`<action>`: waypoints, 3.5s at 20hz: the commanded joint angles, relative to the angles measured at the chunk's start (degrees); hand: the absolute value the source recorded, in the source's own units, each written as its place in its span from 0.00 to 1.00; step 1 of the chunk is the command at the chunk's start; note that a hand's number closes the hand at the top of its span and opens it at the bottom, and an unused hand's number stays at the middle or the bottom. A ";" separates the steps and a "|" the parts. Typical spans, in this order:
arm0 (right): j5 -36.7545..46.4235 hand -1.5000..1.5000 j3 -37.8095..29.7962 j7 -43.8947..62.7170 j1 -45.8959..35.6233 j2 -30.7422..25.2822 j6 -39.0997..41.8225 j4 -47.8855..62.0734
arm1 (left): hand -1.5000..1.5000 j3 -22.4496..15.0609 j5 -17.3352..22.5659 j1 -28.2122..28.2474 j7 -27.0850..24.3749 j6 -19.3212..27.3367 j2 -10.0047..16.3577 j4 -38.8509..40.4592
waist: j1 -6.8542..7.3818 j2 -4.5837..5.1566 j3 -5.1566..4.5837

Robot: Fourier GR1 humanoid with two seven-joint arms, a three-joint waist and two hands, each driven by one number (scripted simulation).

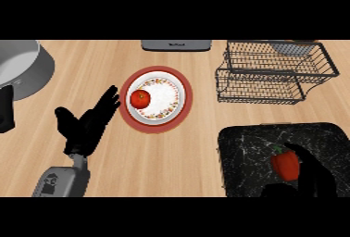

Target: Pick the bell pepper from the tray and place it in the tiered basket

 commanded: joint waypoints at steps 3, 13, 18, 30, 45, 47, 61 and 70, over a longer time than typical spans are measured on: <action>2.62 1.00 0.55 -7.01 -1.46 0.59 -6.66 9.70 | 0.50 0.55 0.98 0.99 3.16 -0.43 0.72 -3.88 | 0.64 0.67 1.21; -1.44 1.00 -1.09 -8.05 1.23 -2.37 -1.05 3.28 | 0.50 2.23 1.19 0.55 -1.08 -2.52 1.37 -0.11 | 0.20 0.71 1.16; -15.94 1.00 -10.73 -13.24 1.18 -17.78 18.45 4.28 | 0.50 -0.22 -0.02 0.49 0.59 -0.93 -1.06 -0.34 | 0.01 0.78 1.16; -39.09 1.00 -29.32 -5.48 8.16 -19.39 30.14 -31.89 | 0.50 1.20 0.00 2.24 1.74 -0.99 0.19 -2.60 | -1.46 0.24 1.05; -55.13 1.00 -41.42 16.53 -18.37 -37.77 38.92 -32.41 | 0.50 2.87 -0.60 -2.18 -1.18 -1.84 -0.35 2.84 | 0.46 0.78 1.11; -56.86 1.00 -38.83 21.64 -24.37 -43.46 39.60 -28.68 | 0.50 0.31 -0.26 1.68 2.06 -1.79 -1.45 -3.03 | 1.12 0.77 1.09; -40.58 1.00 -10.53 21.47 -54.01 -36.97 27.74 0.45 | 0.50 -1.48 -2.05 1.42 4.12 -1.02 -2.44 -5.84 | 2.01 0.90 1.13; -34.64 1.00 -8.54 5.59 -65.80 -26.87 20.40 26.95 | 0.50 0.71 -2.67 -1.85 0.38 -0.81 -2.50 0.56 | 1.69 1.06 1.15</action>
